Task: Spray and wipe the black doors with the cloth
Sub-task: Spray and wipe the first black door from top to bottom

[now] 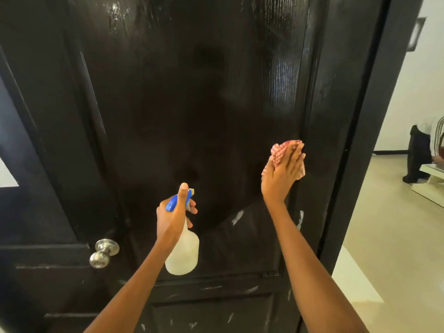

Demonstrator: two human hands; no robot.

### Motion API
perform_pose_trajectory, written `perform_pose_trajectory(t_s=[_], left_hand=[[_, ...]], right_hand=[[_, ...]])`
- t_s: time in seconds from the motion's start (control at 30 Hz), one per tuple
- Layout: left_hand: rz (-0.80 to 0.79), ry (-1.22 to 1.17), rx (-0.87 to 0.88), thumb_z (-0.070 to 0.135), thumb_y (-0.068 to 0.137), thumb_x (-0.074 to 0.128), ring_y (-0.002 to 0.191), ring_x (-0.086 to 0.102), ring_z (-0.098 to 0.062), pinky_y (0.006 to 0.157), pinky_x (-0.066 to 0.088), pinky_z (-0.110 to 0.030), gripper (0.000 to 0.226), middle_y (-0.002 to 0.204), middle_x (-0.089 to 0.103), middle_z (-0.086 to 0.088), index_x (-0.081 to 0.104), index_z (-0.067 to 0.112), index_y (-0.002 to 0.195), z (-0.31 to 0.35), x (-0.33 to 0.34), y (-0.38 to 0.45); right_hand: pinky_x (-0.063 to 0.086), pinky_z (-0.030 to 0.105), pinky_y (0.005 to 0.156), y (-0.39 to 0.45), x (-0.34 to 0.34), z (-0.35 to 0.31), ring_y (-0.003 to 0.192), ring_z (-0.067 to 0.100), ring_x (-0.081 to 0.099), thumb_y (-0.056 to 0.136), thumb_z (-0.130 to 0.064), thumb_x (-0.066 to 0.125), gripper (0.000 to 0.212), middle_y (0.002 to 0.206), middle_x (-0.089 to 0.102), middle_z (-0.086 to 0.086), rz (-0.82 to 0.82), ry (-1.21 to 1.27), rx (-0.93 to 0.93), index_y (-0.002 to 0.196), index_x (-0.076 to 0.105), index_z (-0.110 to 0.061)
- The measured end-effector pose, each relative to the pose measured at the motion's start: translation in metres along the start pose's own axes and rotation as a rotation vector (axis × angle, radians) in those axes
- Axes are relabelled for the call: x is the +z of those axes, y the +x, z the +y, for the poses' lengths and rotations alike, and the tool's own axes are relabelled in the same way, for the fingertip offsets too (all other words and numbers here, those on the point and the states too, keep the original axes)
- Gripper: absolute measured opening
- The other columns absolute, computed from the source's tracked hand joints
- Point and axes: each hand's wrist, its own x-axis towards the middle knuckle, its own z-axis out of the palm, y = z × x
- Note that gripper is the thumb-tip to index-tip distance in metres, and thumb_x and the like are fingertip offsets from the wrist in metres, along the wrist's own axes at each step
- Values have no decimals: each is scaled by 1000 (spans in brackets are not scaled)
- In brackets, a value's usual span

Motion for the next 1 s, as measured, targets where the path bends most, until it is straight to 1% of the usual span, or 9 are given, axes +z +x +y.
perform_pose_trajectory(t_s=[0.1,0.23,0.33,0.43,0.53,0.63,0.73,0.9,1.0], left_hand=[[20,-3,2,60,90,50,63,69,-24,51,55,-31,56,69,71,-6,74,9,86,1,0,-2],[30,40,39,62,93,49,60,67,-30,53,55,-36,56,69,71,-6,75,13,87,3,0,-2],[53,49,46,63,91,49,61,68,-26,51,54,-33,53,69,71,-4,75,16,88,6,5,-4],[34,37,46,61,92,49,62,68,-24,51,54,-32,53,70,71,-5,75,15,88,6,14,-9],[7,27,31,60,91,49,65,69,-24,50,54,-30,56,69,70,-5,74,10,87,1,29,-18],[-21,23,9,60,91,49,64,69,-24,50,53,-28,56,69,70,-3,73,10,84,-3,47,-27],[-48,25,-10,61,91,50,58,67,-24,50,53,-30,55,68,70,-3,73,11,82,-2,64,-35],[-85,-3,-13,61,89,49,58,66,-23,49,53,-29,56,67,69,-5,73,11,82,2,85,-49],[-106,-31,-20,61,87,51,58,65,-19,48,52,-26,58,67,69,-6,73,8,85,9,92,-51]], right_hand=[[-1,52,126,-22,19,-14,153,45,14,102,-31,42,65,166,21,23,-36,-60,-210,160,24,-8],[-4,45,126,-92,33,26,156,31,6,89,-12,53,82,170,14,4,-499,-215,-1085,162,19,-25],[-4,42,128,-81,26,53,158,23,-3,89,-15,51,89,171,1,-3,-569,-279,-1237,164,4,-30],[9,49,126,-44,16,58,156,29,12,81,-16,60,94,168,15,1,-334,-252,-974,163,13,-25],[11,53,126,-18,-3,76,156,34,12,95,-20,56,87,169,12,6,-169,-201,-584,164,2,-24],[7,51,127,-31,-9,103,157,35,5,105,-26,47,76,170,6,12,-77,-175,-233,163,-1,-17],[17,53,124,-95,-1,134,152,44,21,106,-28,42,74,166,18,22,-110,-97,-16,162,-2,-11],[14,50,123,-99,11,110,151,46,21,107,-33,49,78,168,12,22,-57,416,876,161,1,-4],[14,49,124,-54,1,73,153,39,20,108,-41,41,73,170,8,16,-22,334,872,162,4,-9]])
